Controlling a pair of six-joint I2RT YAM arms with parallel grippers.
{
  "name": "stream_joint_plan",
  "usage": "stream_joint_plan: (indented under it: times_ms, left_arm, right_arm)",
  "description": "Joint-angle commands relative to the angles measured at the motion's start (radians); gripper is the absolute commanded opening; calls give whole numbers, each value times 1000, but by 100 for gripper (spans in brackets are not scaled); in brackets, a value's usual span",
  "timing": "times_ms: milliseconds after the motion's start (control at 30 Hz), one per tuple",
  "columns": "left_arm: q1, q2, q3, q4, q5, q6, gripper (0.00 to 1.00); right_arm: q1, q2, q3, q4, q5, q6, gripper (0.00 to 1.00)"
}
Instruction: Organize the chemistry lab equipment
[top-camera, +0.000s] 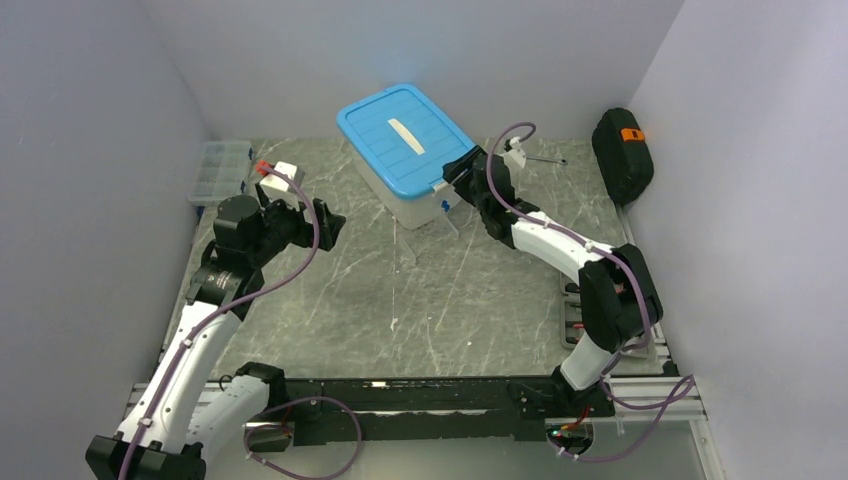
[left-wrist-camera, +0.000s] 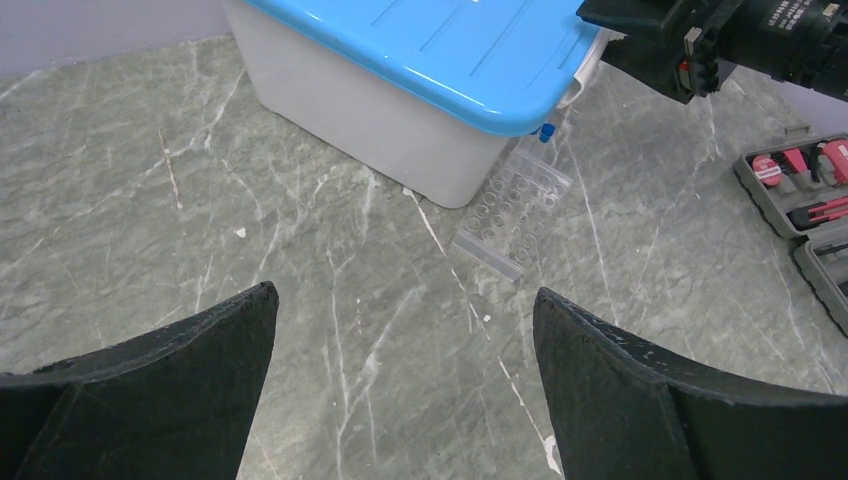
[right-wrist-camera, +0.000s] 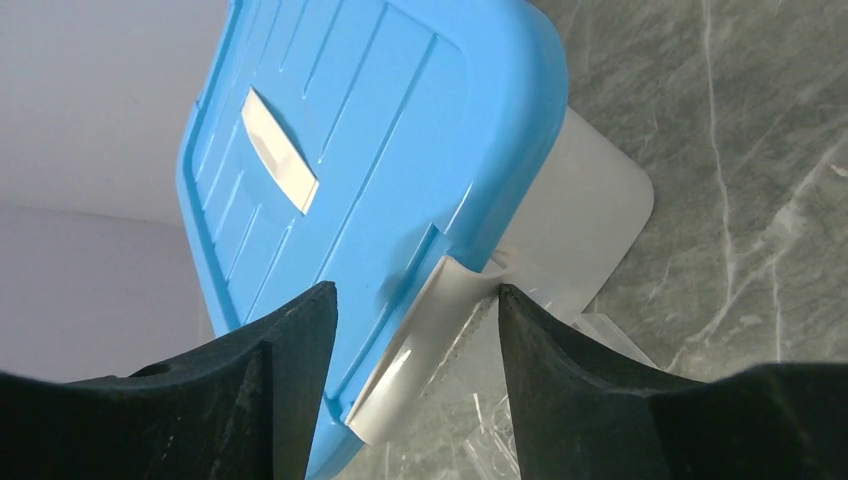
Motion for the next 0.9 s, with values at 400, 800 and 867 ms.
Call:
stream_joint_plan:
  times_ms: [400,800,867]
  left_arm:
    - [-31,-28,21,4,-44,30,99]
    - [-55,-44,17,1,-59,39,99]
    - [-58,-45,18,0,-63,41,99]
  right_arm:
    - [5,127,219,-105,-6,-58,57]
    - [6,187,314,-210,19,-97,43]
    - [6,193,325,-230,22,-100,41]
